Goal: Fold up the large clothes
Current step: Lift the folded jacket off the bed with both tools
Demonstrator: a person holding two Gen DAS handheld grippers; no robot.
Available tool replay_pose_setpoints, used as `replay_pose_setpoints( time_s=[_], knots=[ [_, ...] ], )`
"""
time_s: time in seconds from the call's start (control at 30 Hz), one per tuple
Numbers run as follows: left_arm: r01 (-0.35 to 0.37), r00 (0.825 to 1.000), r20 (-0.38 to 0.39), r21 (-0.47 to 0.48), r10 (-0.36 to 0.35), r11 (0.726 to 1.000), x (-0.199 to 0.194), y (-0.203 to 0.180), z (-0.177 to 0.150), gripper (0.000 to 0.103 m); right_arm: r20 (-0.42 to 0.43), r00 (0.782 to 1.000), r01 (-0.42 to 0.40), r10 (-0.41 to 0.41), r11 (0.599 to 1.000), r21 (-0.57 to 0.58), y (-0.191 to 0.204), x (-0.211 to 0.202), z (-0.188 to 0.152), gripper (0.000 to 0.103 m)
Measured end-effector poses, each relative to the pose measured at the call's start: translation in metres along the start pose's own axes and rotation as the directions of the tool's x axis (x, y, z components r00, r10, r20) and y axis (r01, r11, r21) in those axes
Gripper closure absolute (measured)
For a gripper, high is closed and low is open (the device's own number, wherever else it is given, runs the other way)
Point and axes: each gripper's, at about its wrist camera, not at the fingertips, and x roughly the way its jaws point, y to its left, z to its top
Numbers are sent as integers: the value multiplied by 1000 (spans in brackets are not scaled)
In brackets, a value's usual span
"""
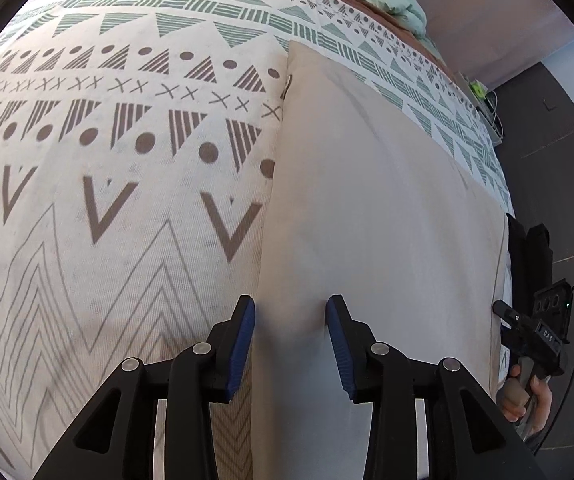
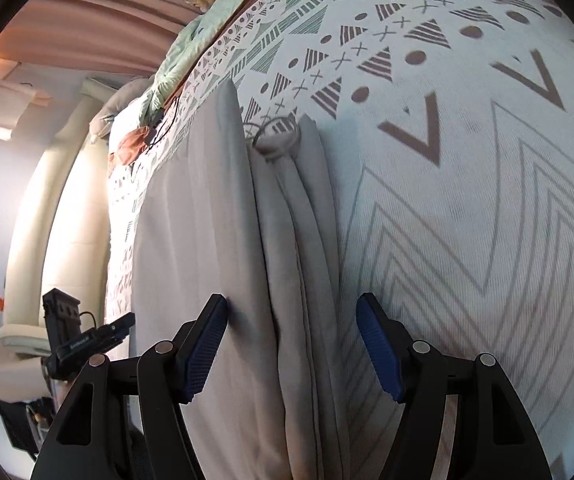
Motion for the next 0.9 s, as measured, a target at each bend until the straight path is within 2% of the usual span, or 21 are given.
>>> replay_pose_setpoints(
  time_s=[0.43,0.6,0.67,0.73,0.9],
  knots=[
    [9,999,42,10,-9,1000,28,-4,67,63,-24,999,-24,23,999,-29,11,32,54,36],
    [10,999,36,-3,-10,1000,42,-4,90,63,-28,998,-48,48,999,-9,11,41,70,37],
    [6,999,38,-4,-6,1000,47,-7,98,63,-22,999,-49,49,999,0,10,43,72,41],
    [-1,999,40,-6,1,1000,52,-9,107,63,-14,999,-49,50,999,11,9,43,72,54],
    [7,999,34,-24,-6,1000,63,-9,122,62,6,997,-81,80,995,51,2,38,67,70]
  ],
)
